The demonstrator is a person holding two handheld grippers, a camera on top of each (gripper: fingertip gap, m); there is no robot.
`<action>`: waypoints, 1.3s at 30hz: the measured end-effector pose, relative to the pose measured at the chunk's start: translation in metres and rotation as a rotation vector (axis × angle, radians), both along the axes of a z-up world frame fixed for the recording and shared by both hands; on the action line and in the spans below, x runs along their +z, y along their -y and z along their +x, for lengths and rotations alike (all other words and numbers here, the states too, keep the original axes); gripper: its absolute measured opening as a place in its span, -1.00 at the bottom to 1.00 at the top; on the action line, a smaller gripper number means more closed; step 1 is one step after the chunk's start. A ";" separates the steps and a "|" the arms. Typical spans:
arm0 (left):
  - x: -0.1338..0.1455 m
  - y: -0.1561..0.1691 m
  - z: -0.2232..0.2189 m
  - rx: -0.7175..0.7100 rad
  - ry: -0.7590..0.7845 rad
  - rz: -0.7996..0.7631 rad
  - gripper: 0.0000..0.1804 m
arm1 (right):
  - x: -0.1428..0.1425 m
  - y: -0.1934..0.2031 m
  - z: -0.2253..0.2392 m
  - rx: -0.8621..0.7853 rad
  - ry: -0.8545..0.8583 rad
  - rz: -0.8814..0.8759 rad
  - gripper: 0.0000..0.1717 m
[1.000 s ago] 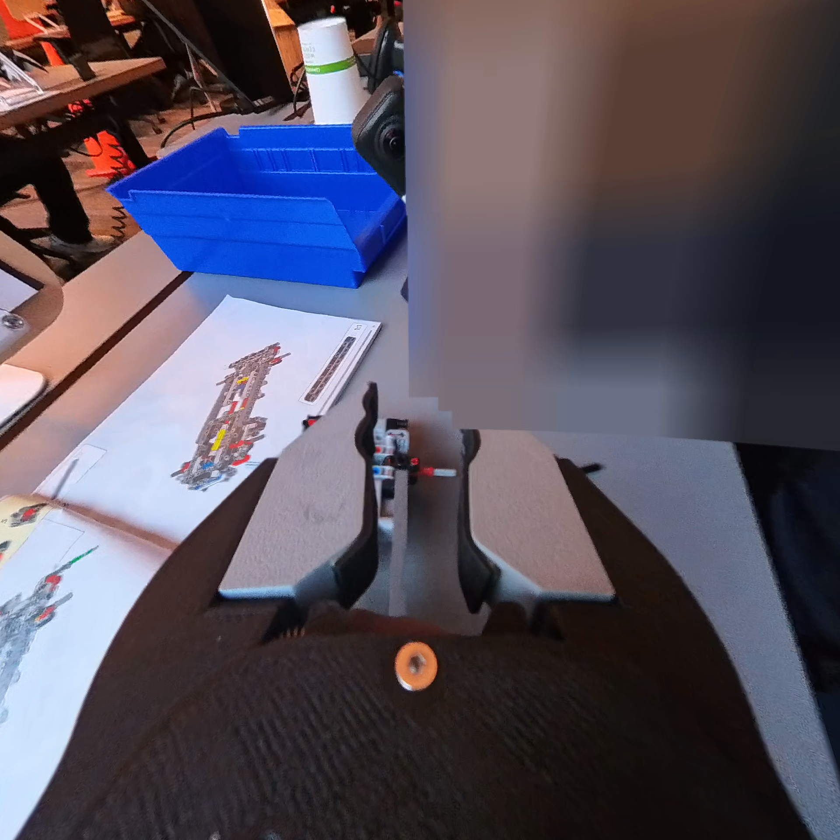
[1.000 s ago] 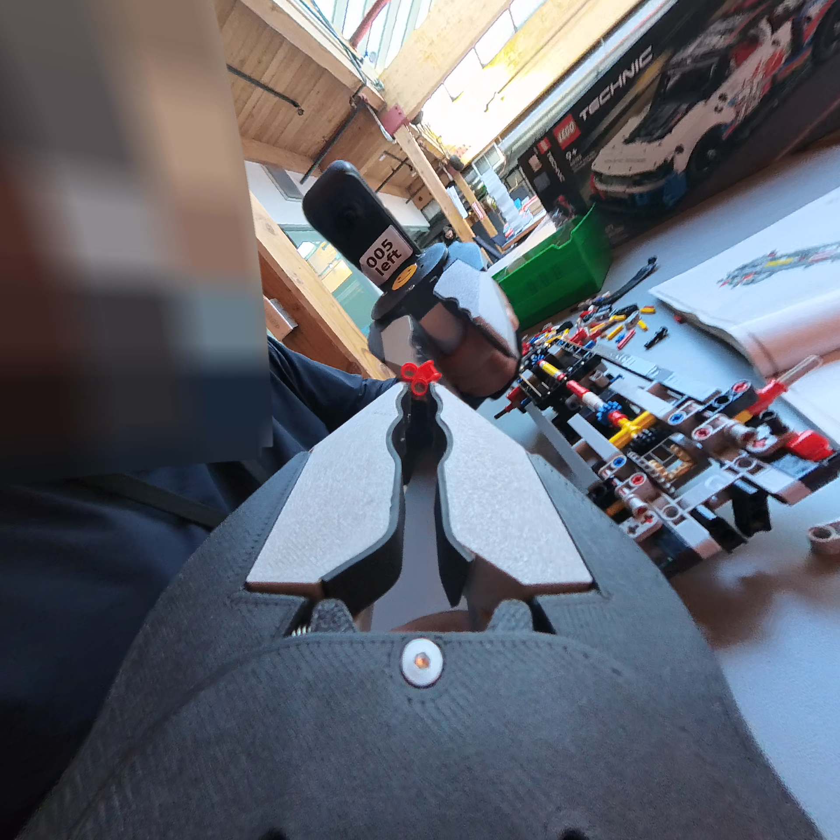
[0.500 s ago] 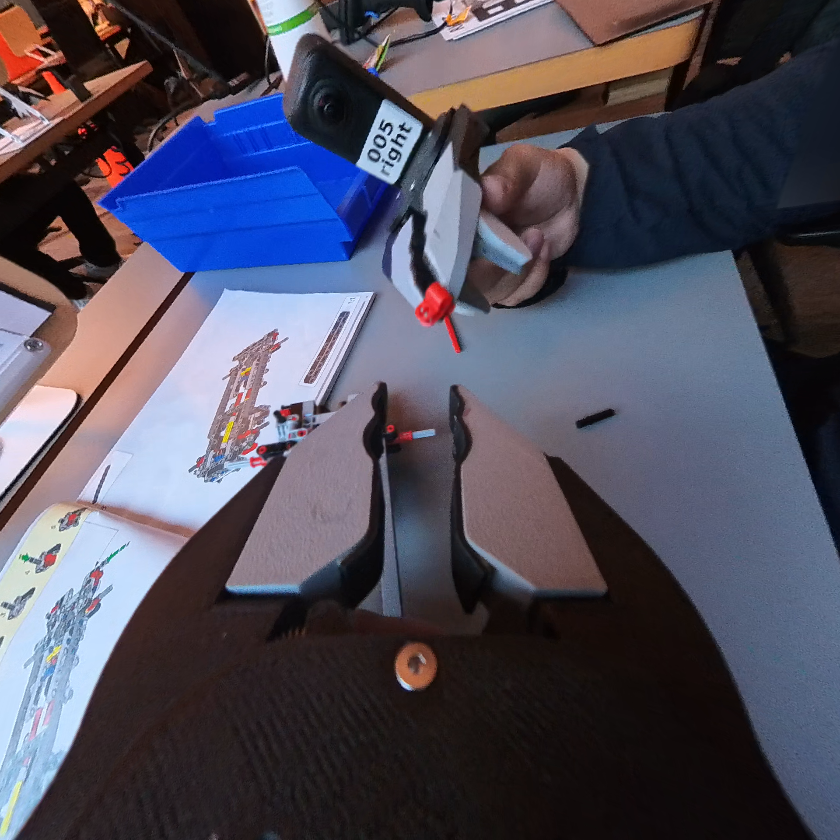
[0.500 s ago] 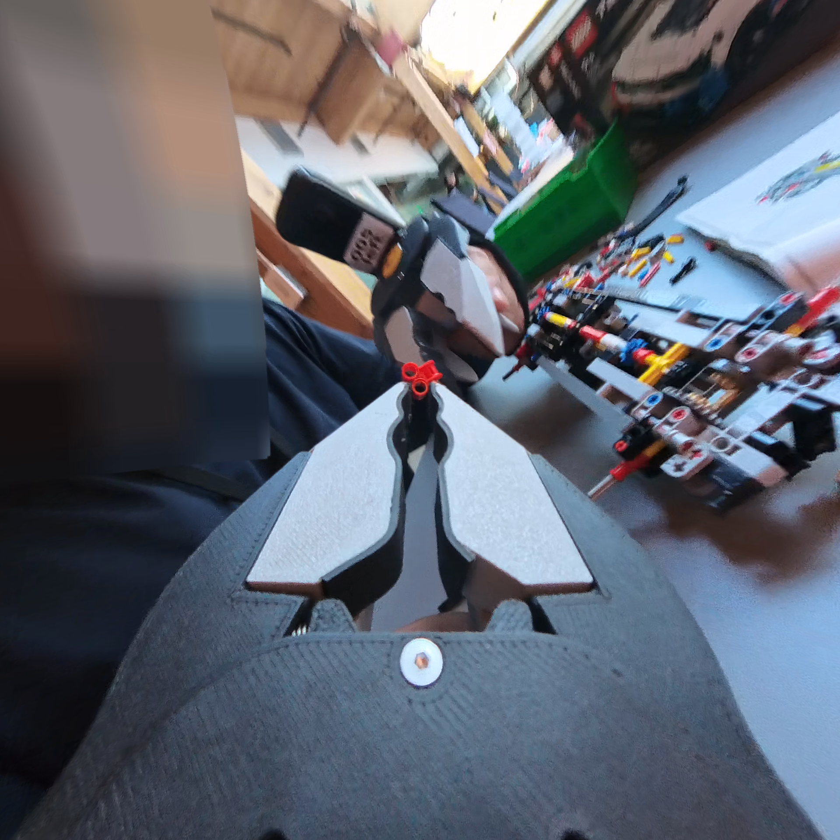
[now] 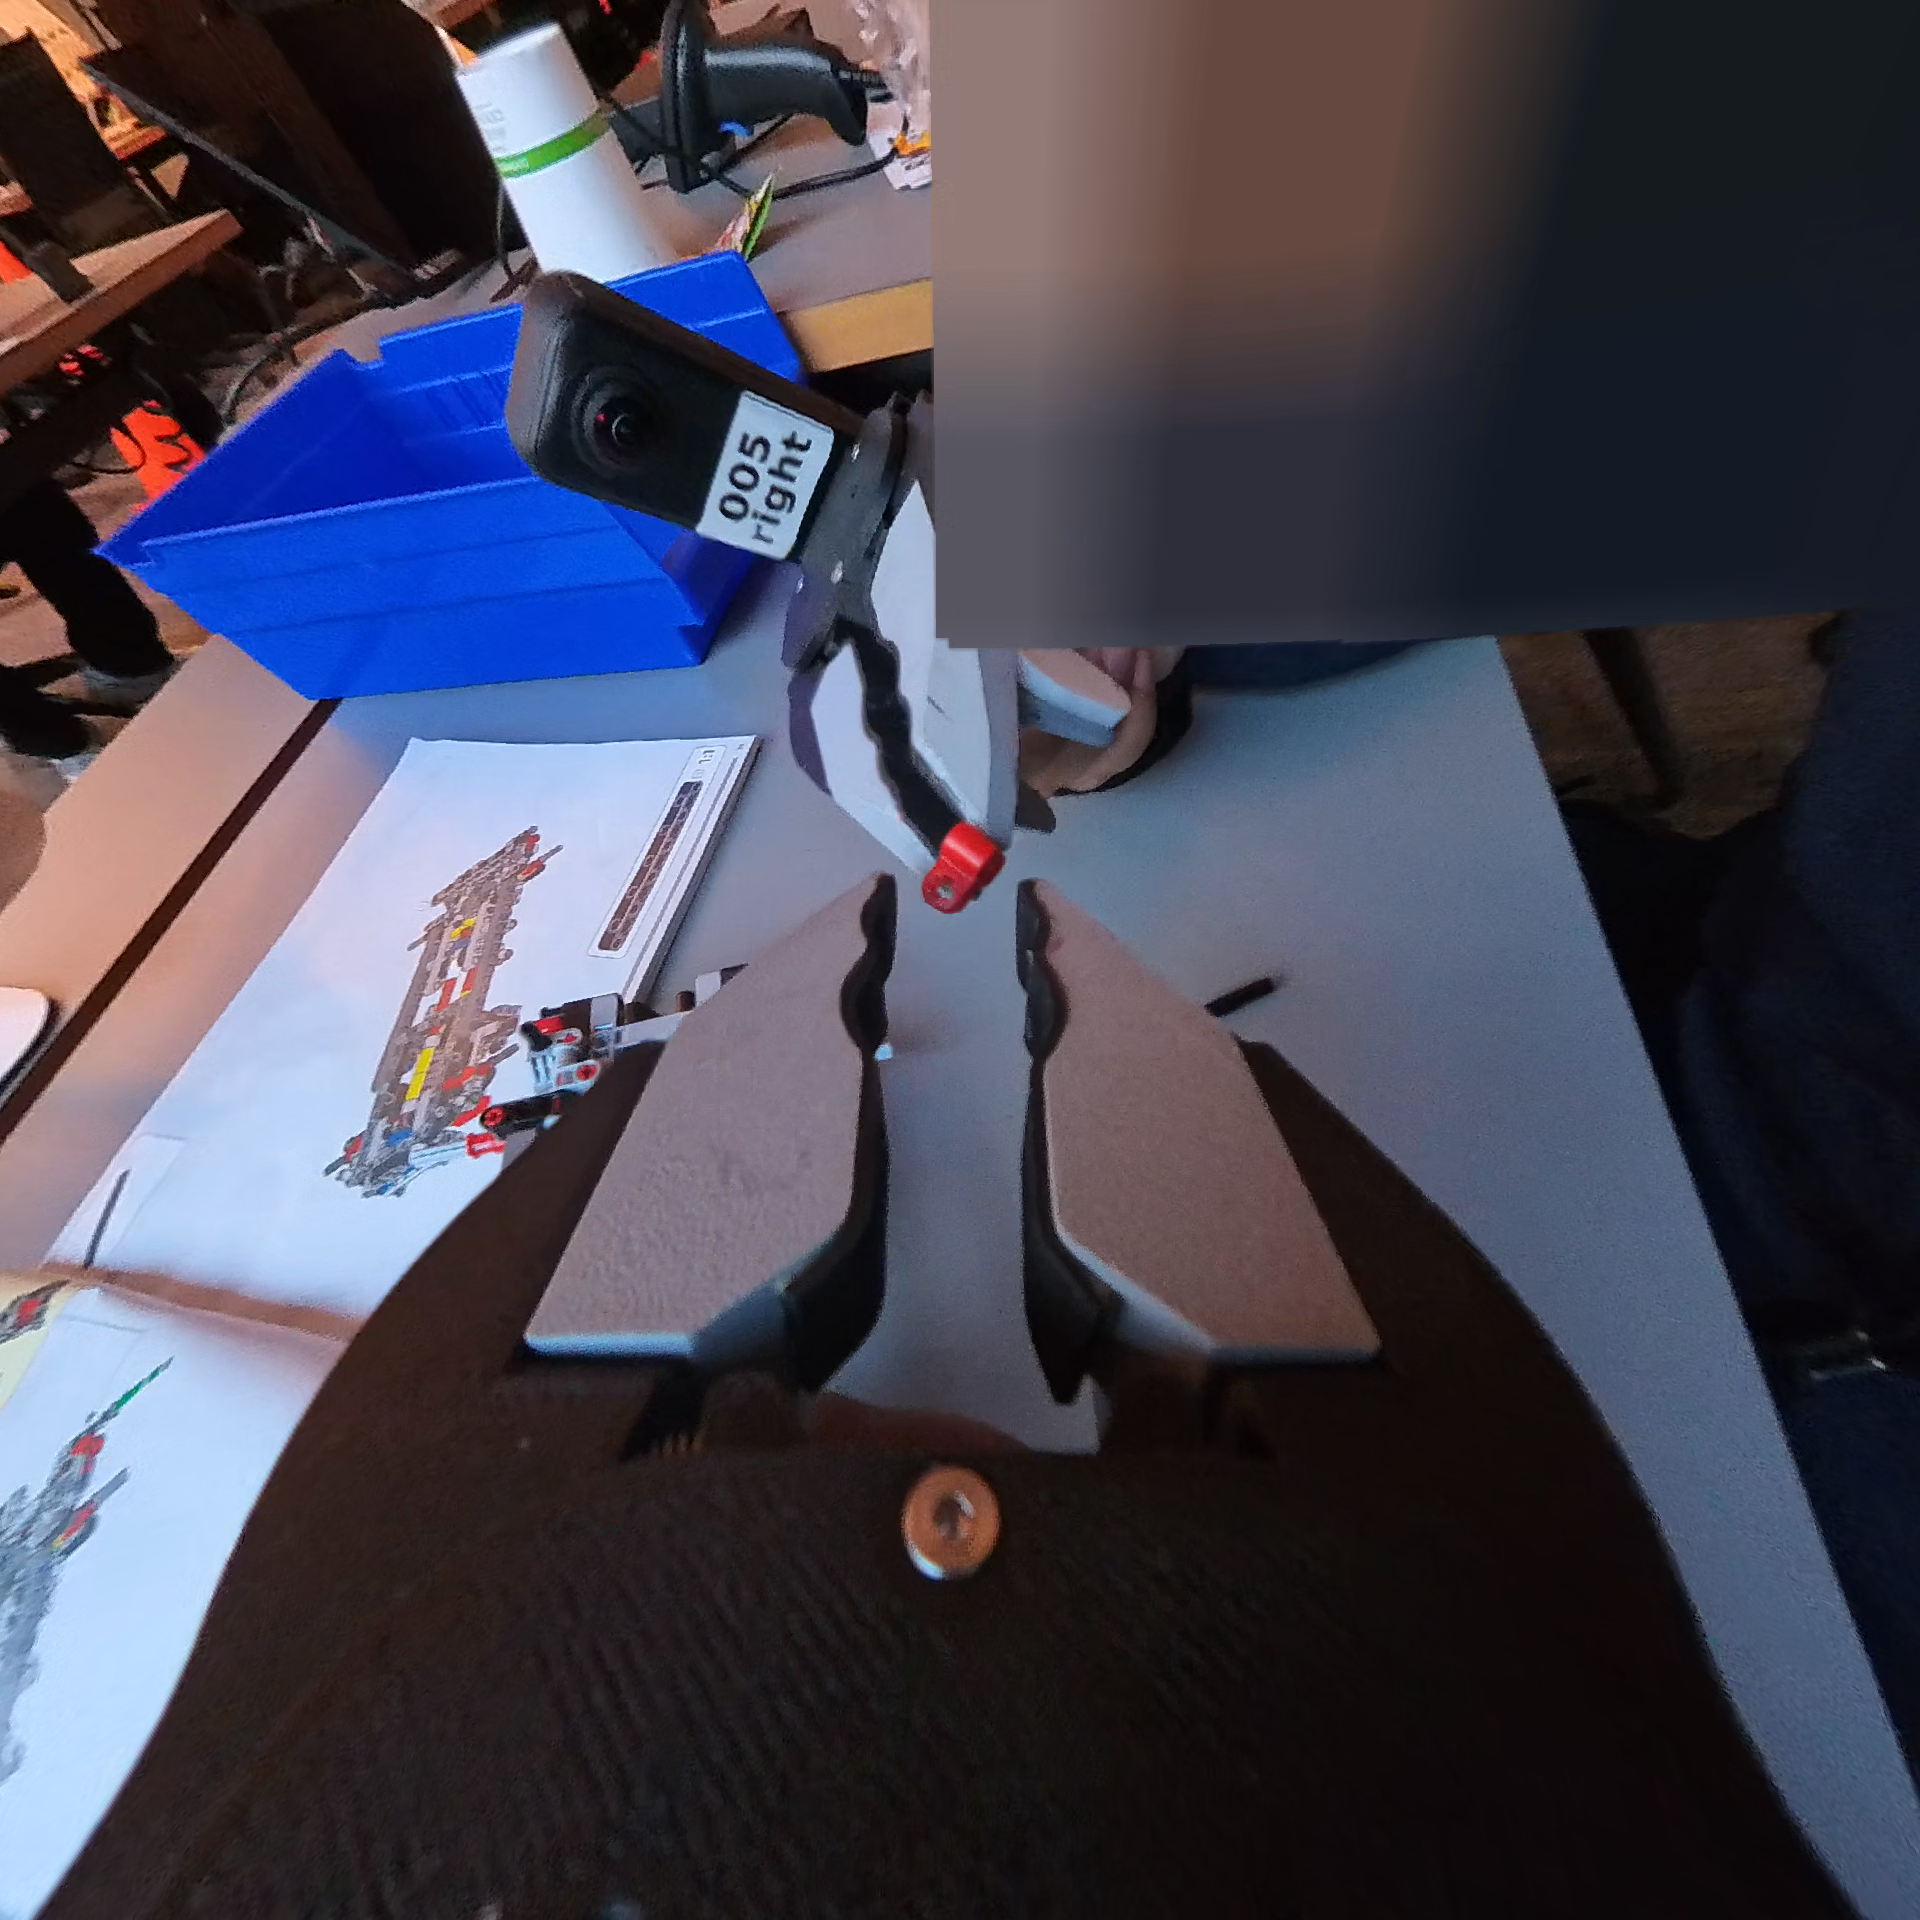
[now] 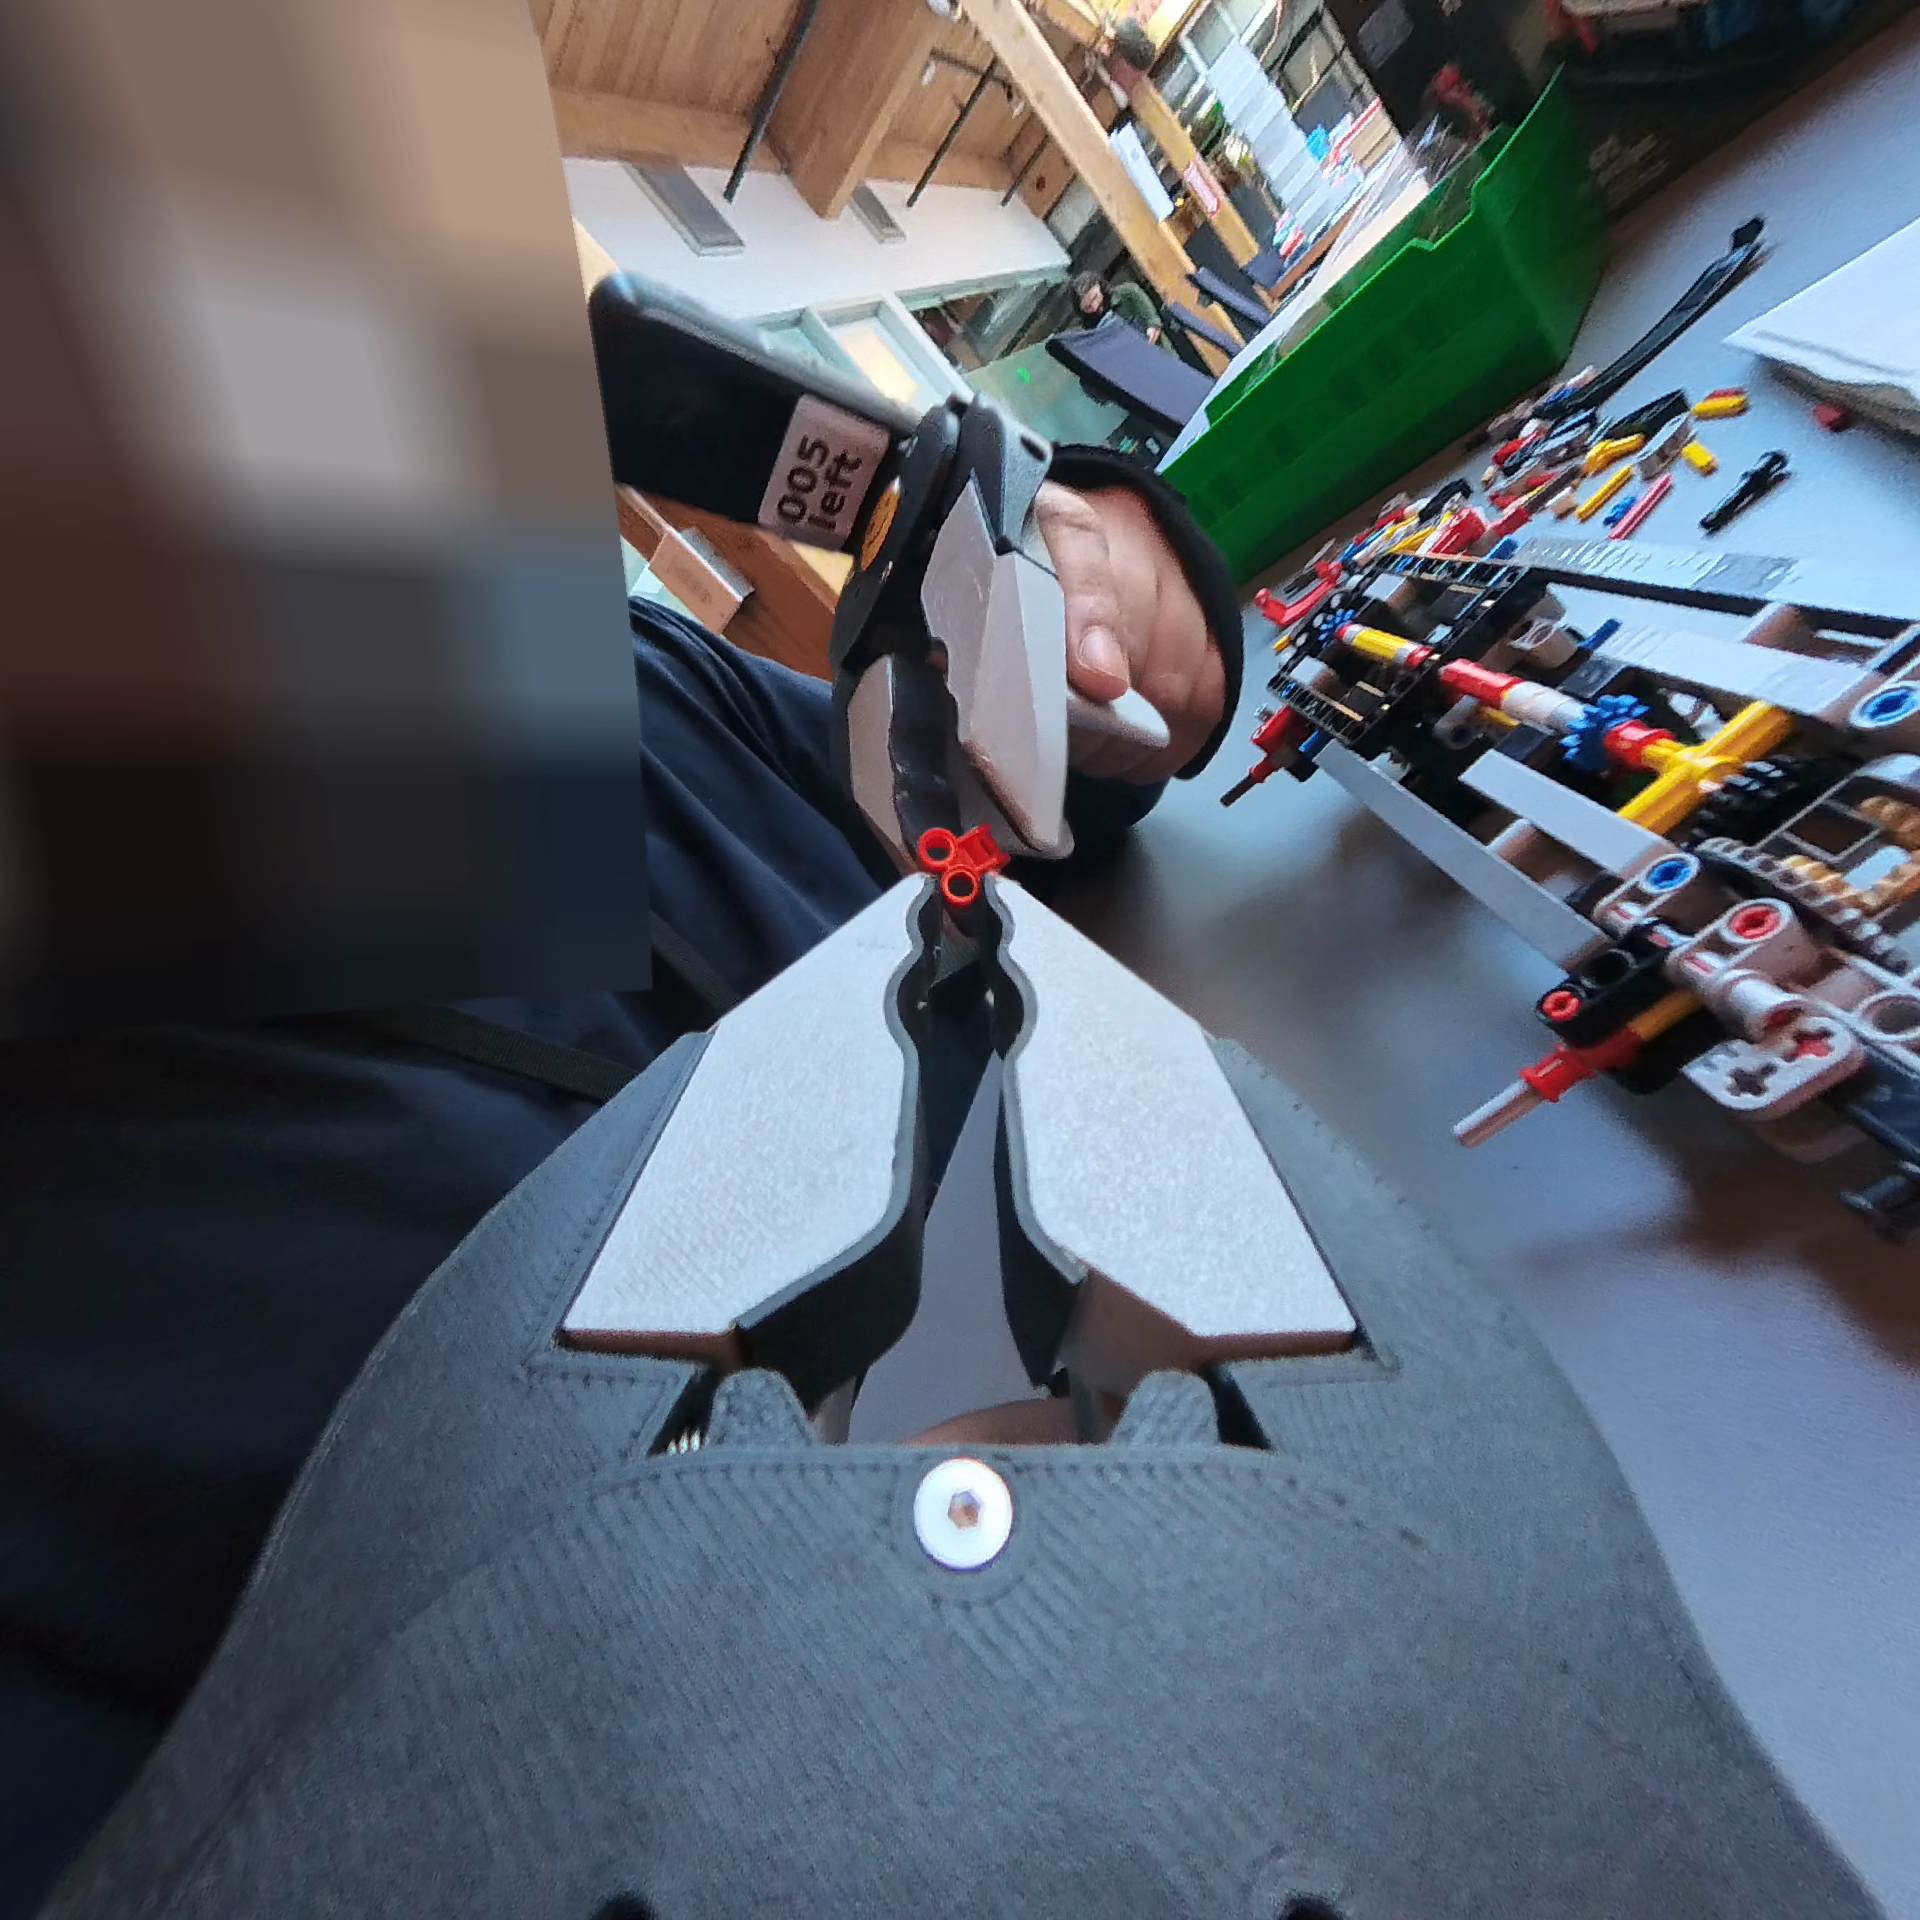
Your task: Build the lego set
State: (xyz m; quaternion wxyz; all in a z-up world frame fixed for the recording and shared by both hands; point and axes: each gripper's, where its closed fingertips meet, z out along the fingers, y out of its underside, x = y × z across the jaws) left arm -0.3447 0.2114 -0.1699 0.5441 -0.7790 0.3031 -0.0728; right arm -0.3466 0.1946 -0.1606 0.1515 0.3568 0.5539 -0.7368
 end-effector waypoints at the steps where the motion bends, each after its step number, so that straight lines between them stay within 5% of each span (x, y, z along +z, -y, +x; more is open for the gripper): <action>1: 0.002 0.001 0.001 -0.008 0.021 0.000 -0.79 | 0.000 0.000 0.000 0.007 0.005 -0.004 -0.96; 16: 0.002 0.001 0.000 -0.024 0.106 -0.029 -0.92 | -0.003 -0.002 -0.002 0.027 0.052 -0.055 -0.96; 21: -0.019 -0.013 -0.027 0.162 0.222 -0.207 -0.93 | -0.027 -0.024 -0.030 -0.231 -0.028 0.237 -0.91; 25: -0.023 -0.014 -0.038 0.221 0.391 -0.321 -0.93 | -0.019 -0.027 -0.035 -0.383 -0.252 0.457 -0.88; 39: -0.043 -0.012 -0.035 0.272 0.173 -0.356 -0.94 | -0.041 -0.018 -0.038 -0.410 -0.350 0.751 -0.91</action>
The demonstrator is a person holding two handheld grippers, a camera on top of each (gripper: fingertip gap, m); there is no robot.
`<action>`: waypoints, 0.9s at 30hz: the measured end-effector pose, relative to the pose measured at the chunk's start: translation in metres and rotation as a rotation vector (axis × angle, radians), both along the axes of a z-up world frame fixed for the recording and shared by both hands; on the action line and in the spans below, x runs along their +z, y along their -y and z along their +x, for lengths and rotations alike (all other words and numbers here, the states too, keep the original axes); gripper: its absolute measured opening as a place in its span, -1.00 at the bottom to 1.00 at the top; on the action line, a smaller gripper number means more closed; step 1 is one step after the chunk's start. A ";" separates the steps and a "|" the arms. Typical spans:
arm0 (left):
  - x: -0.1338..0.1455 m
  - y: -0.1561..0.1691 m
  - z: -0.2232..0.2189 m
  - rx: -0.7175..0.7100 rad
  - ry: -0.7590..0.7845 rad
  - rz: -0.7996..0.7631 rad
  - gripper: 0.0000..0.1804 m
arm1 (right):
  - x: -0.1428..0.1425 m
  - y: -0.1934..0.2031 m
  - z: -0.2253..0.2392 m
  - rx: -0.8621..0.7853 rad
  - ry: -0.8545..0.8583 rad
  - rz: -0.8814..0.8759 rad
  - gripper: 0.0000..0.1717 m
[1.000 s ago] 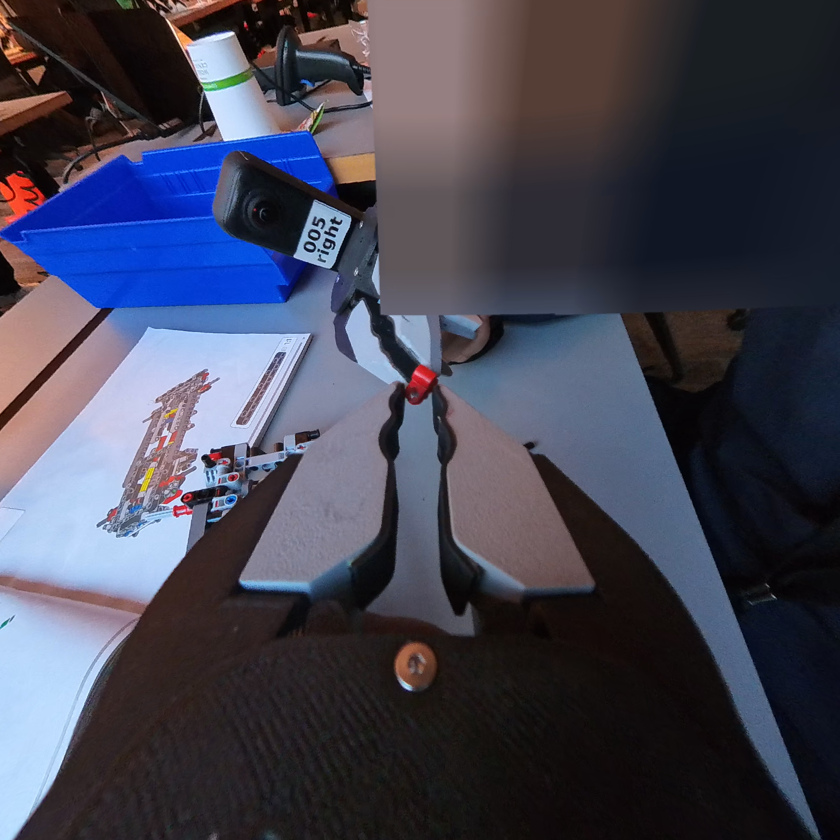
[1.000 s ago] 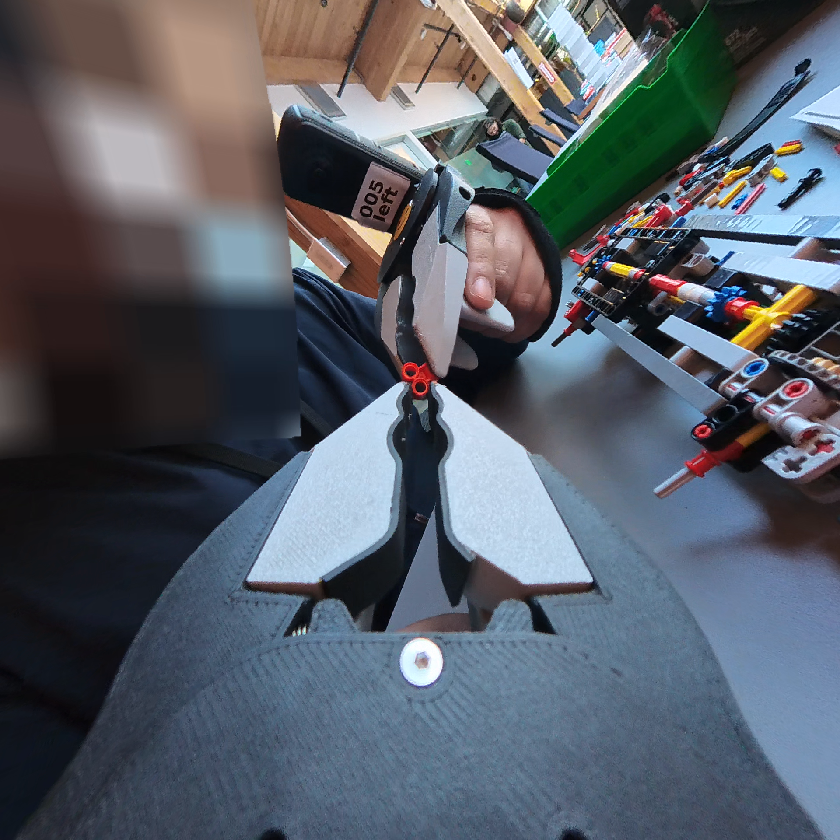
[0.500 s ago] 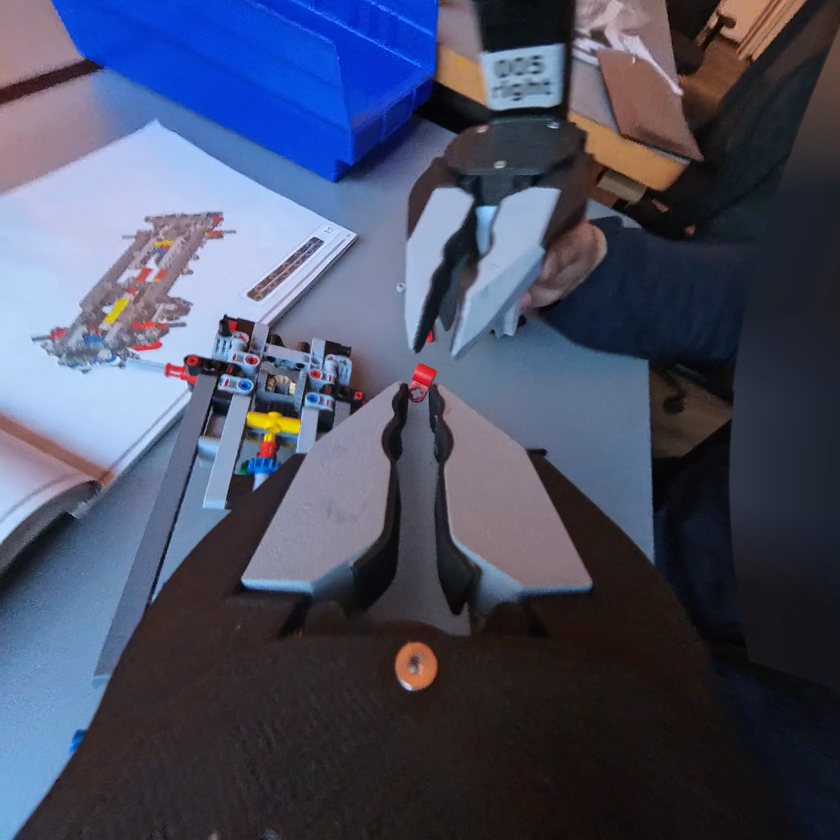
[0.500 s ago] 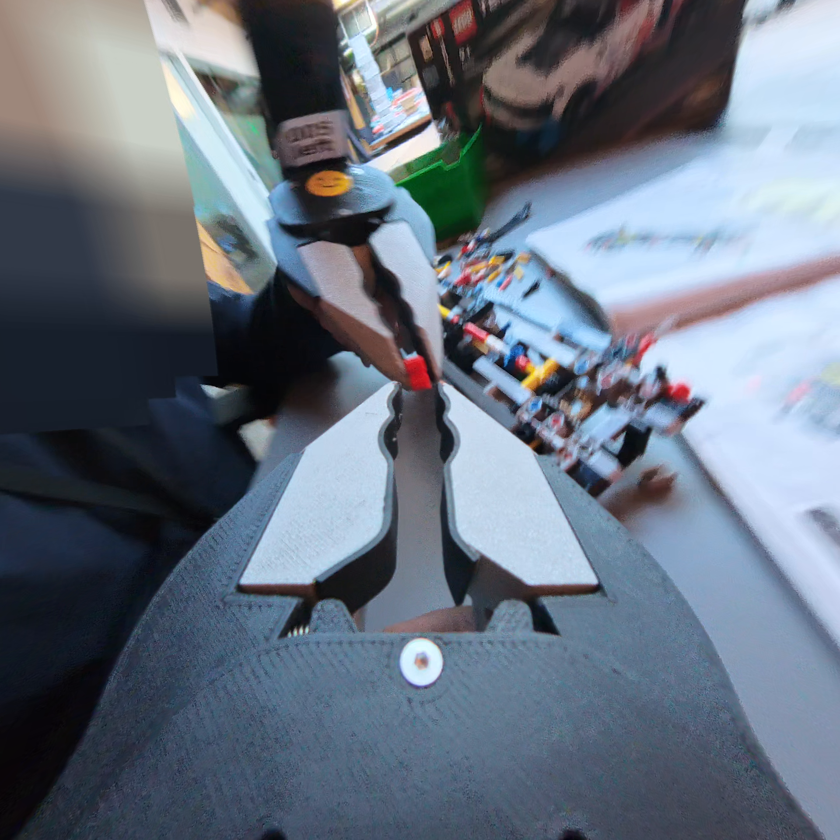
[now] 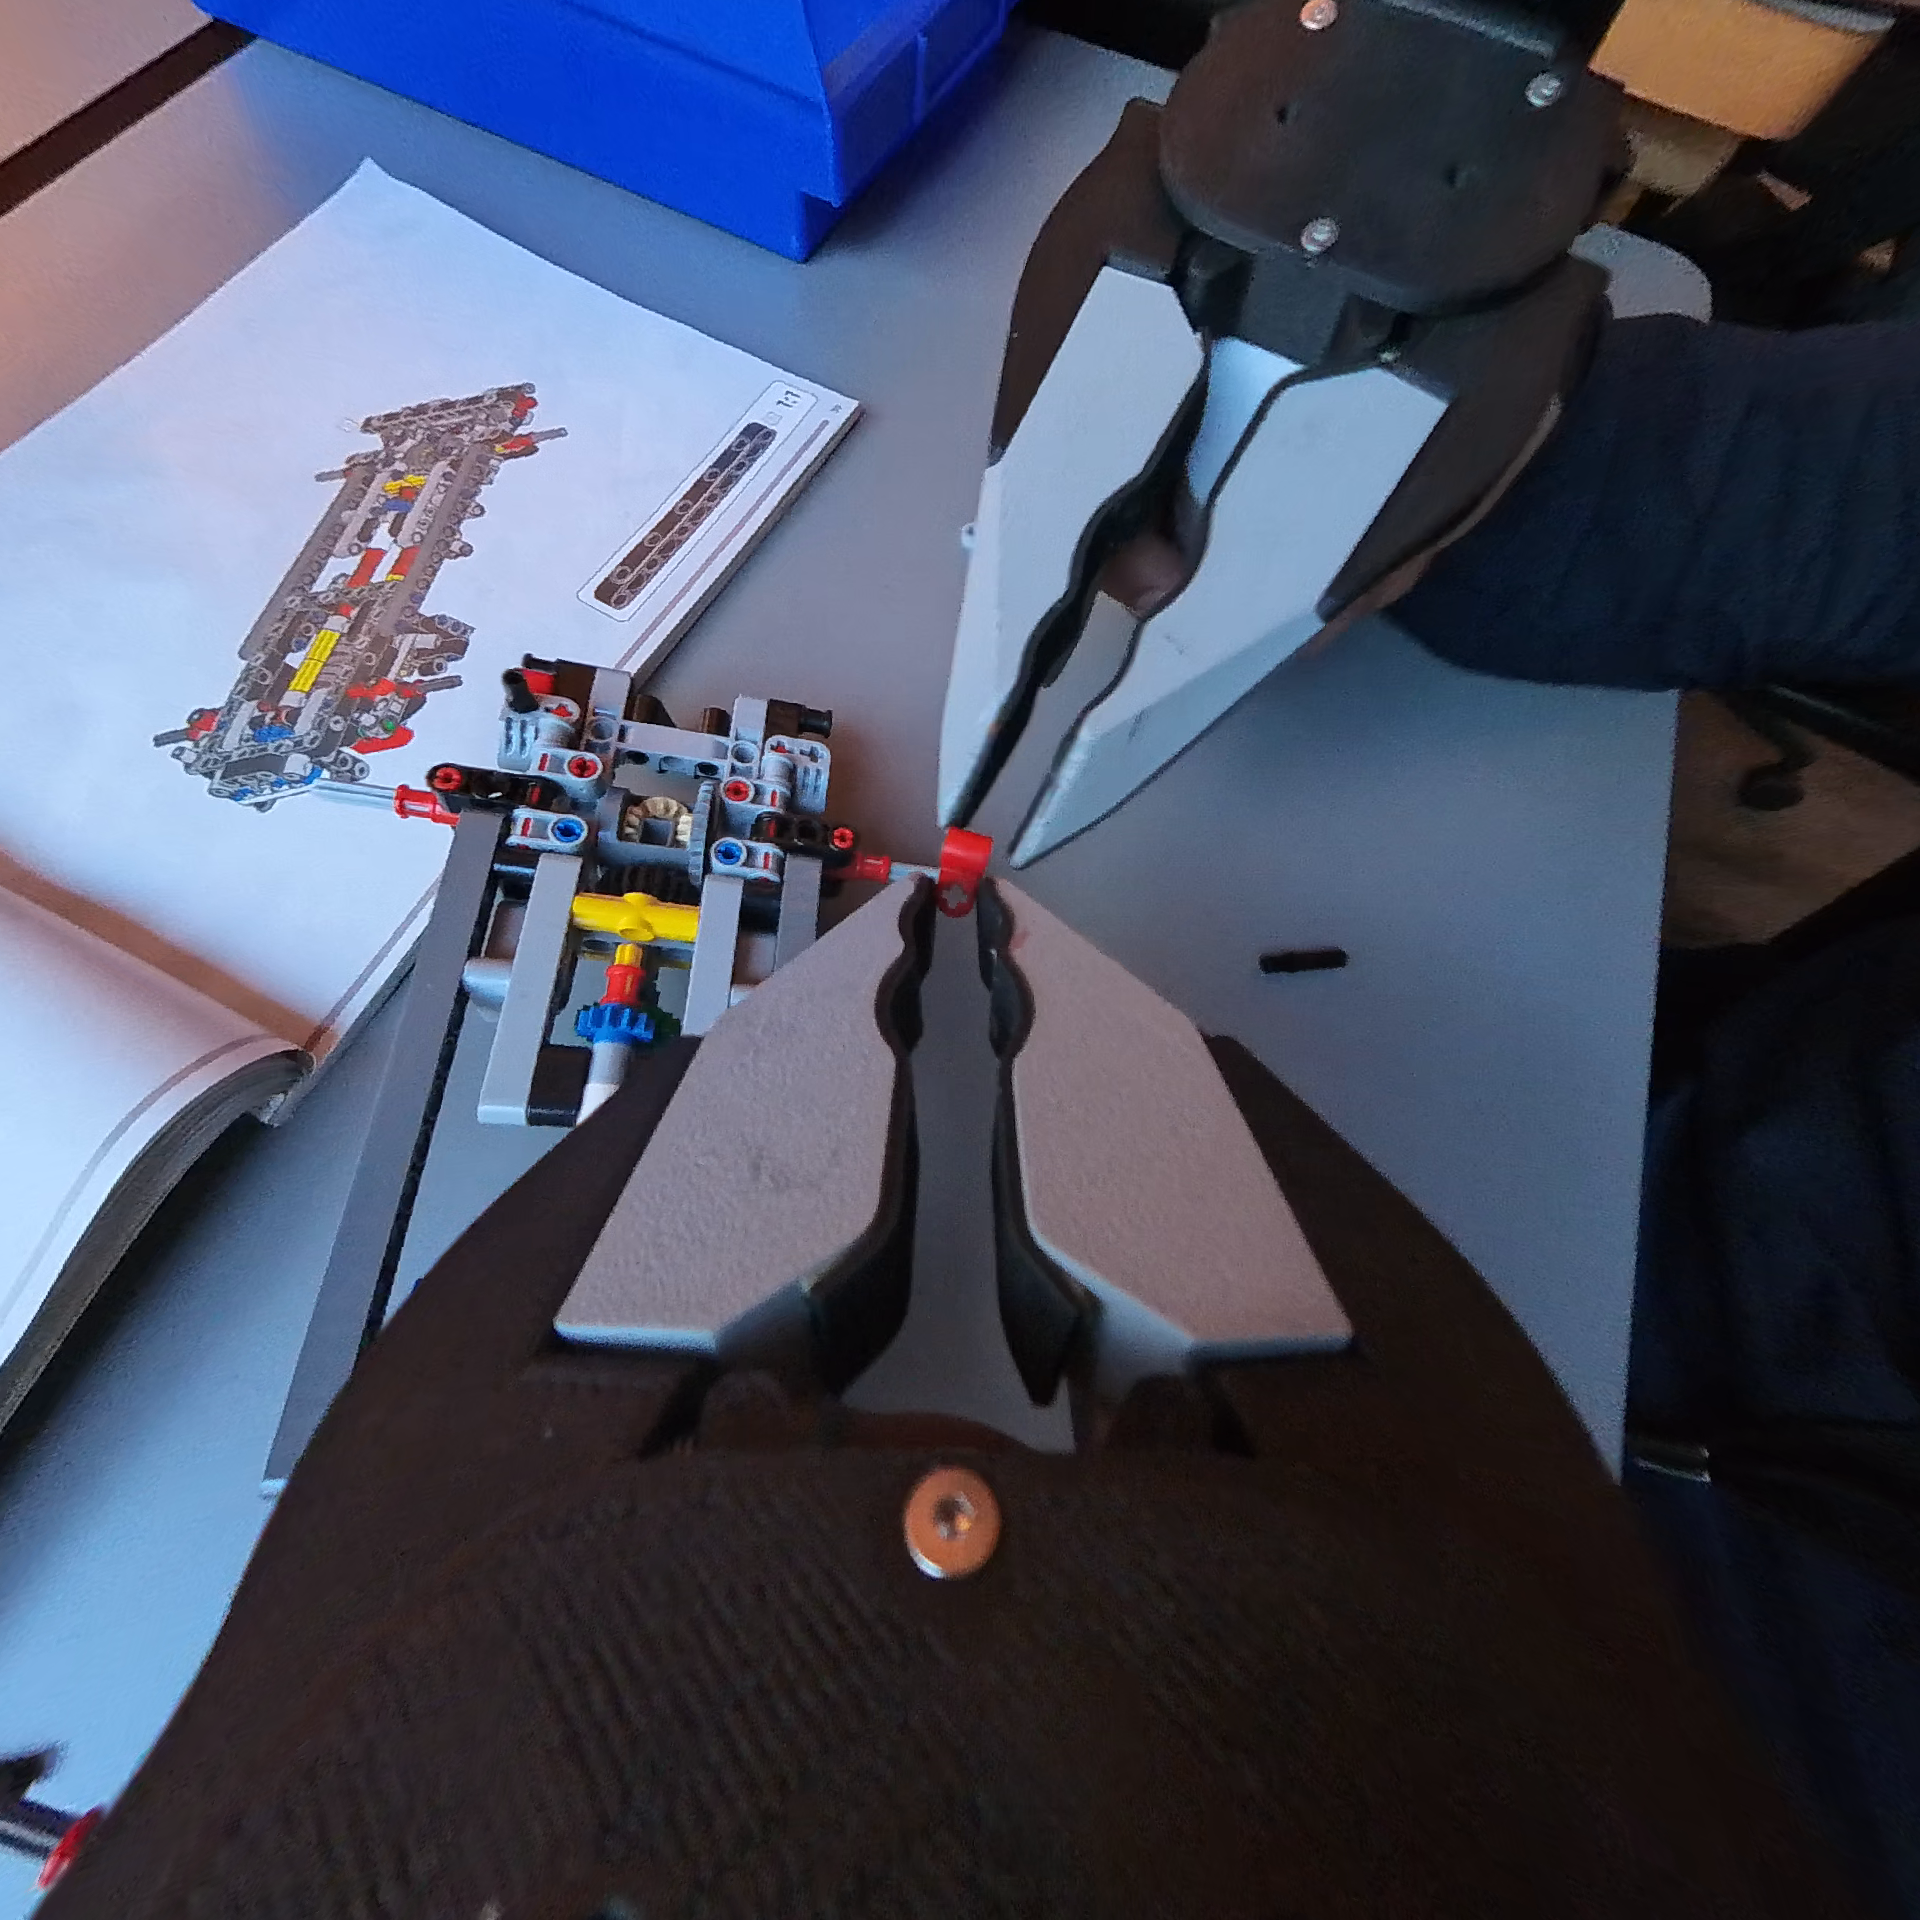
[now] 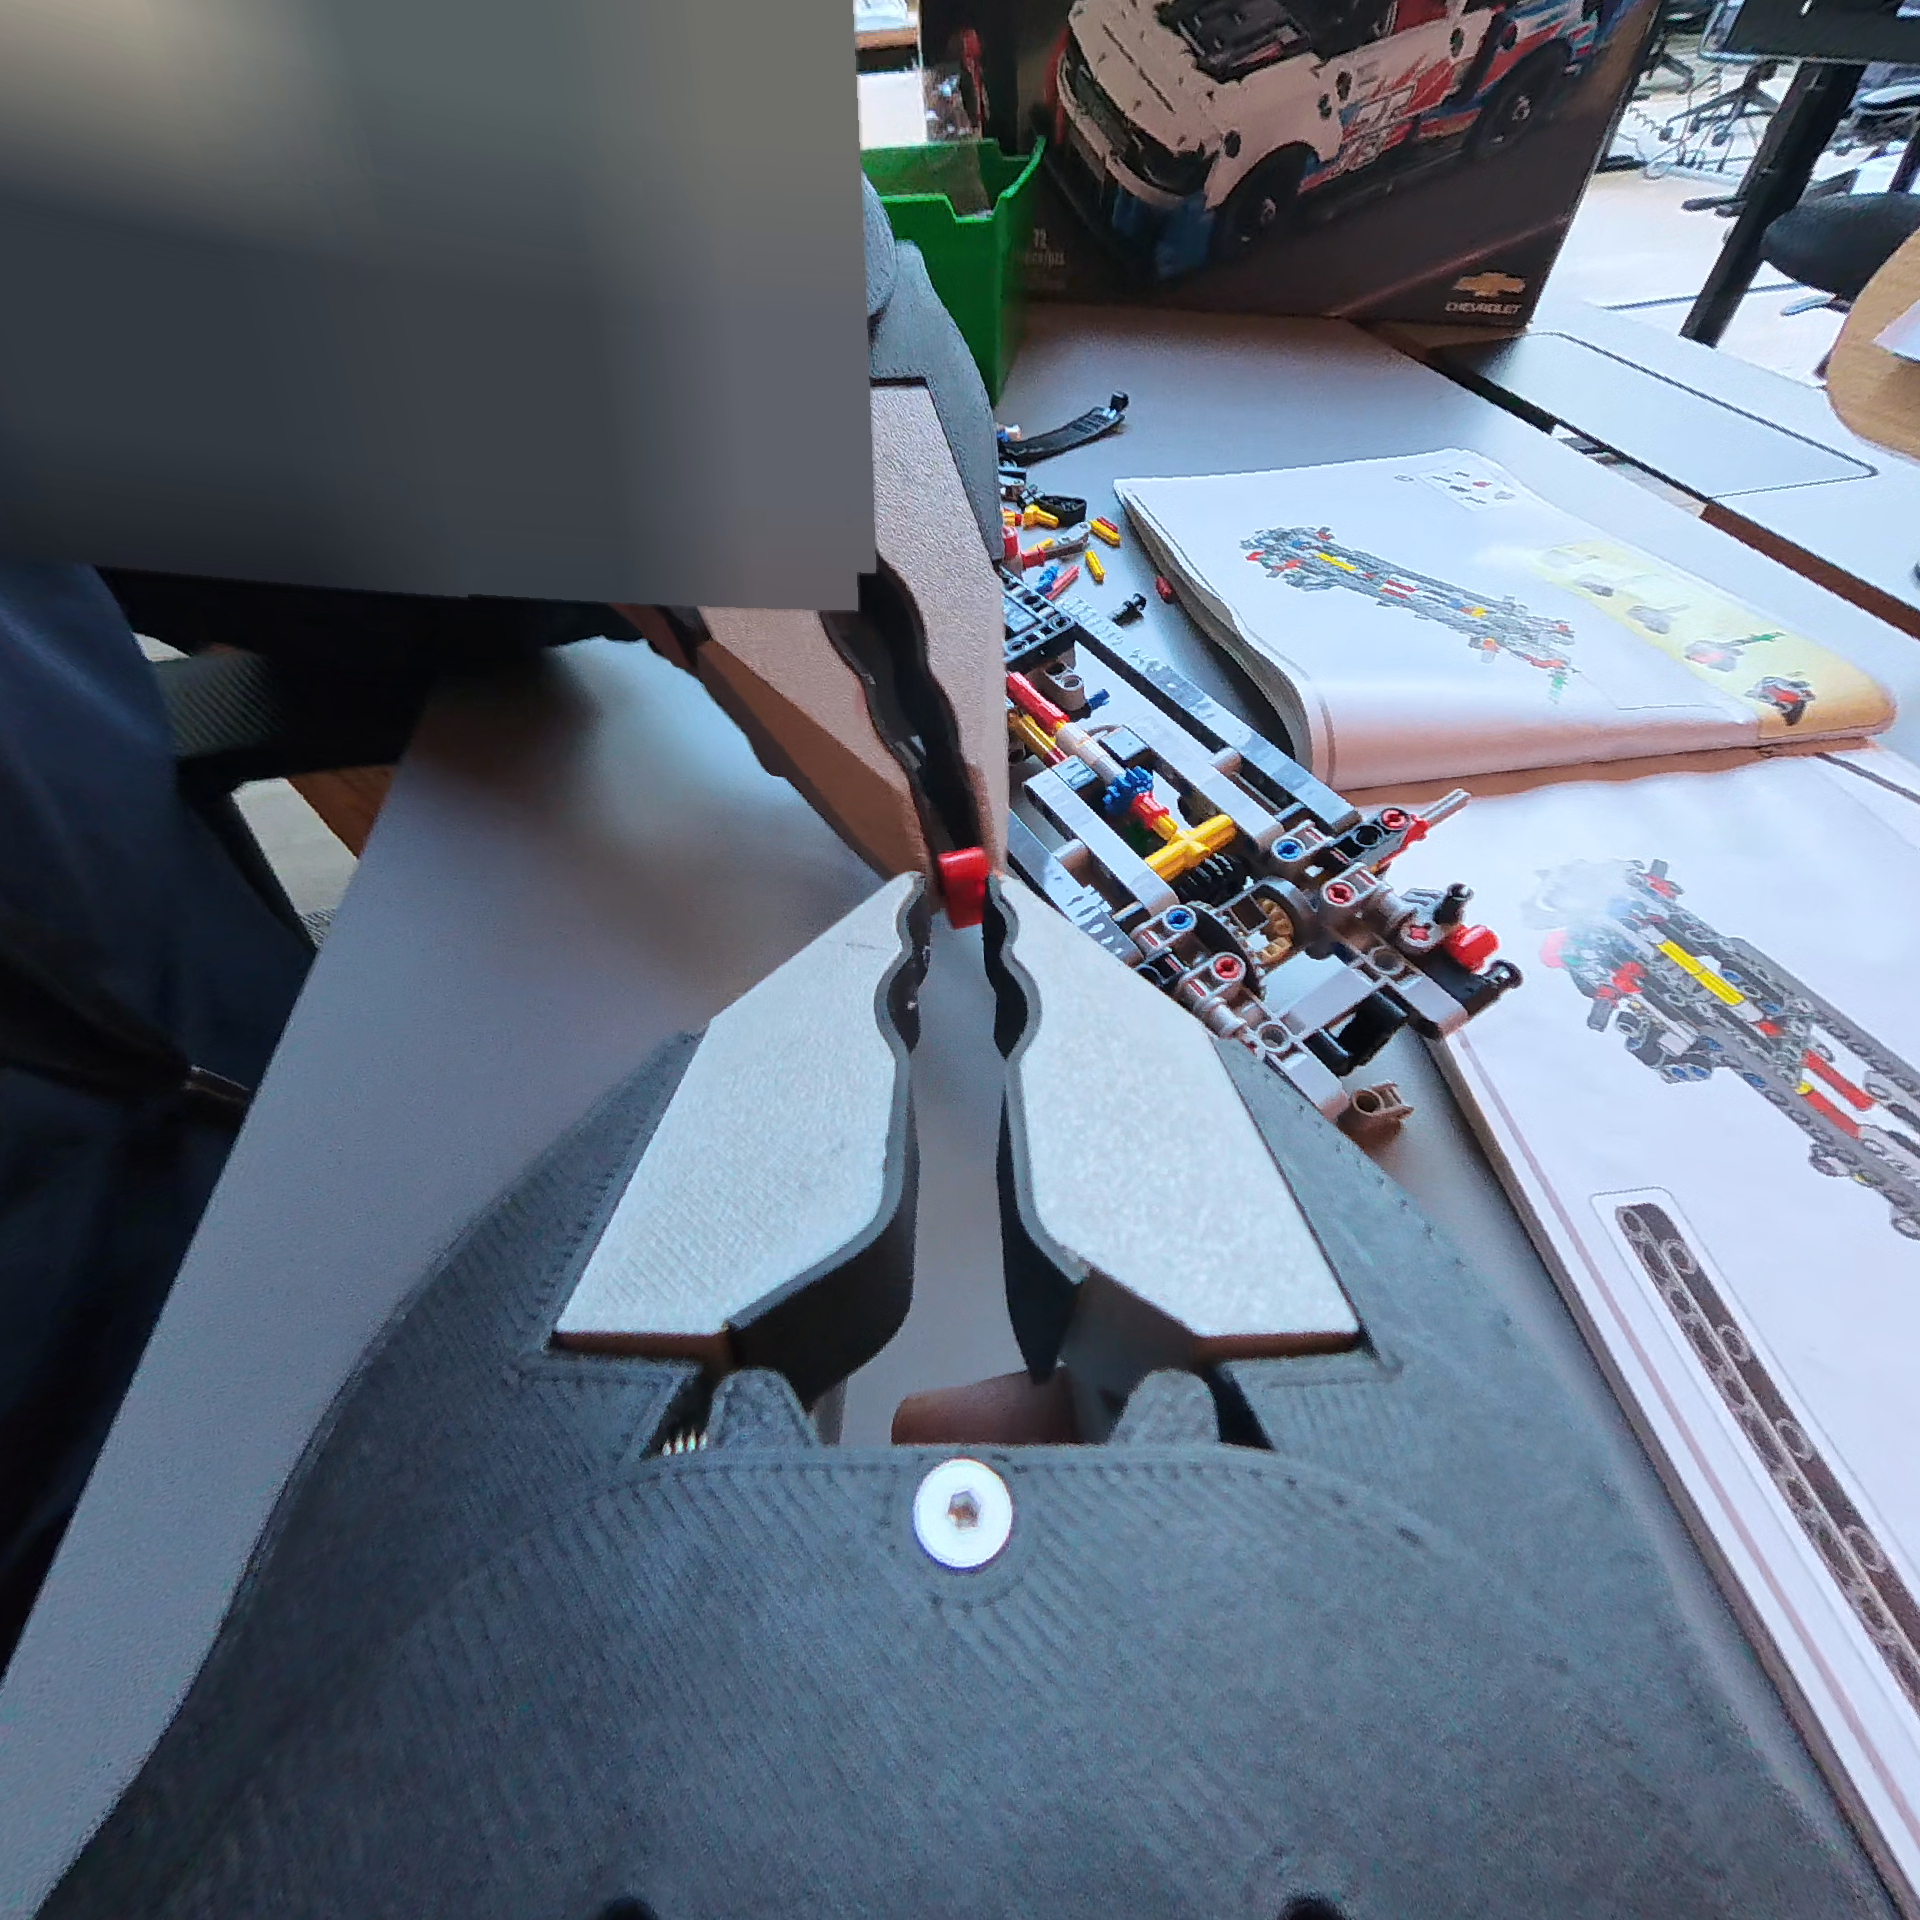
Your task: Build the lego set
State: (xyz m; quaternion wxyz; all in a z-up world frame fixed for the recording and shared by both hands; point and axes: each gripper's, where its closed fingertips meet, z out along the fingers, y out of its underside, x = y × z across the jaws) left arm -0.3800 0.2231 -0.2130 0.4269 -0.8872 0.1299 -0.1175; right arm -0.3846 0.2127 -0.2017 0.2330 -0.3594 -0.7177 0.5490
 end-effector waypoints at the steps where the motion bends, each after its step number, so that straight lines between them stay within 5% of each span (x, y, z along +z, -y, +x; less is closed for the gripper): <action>1: 0.000 0.001 0.002 -0.011 -0.003 -0.001 -0.94 | -0.002 0.000 0.000 -0.001 0.001 0.012 -0.91; 14: -0.008 0.006 0.007 -0.064 -0.072 -0.023 -0.92 | -0.010 0.001 0.007 0.038 -0.013 0.129 -0.94; 22: -0.008 0.008 -0.053 0.054 -0.295 -0.057 -0.14 | -0.015 -0.048 0.007 -0.056 0.010 0.143 -0.95; 27: -0.025 0.006 -0.067 0.003 -0.441 -0.159 -0.05 | -0.014 -0.059 0.011 -0.027 -0.012 0.114 -0.95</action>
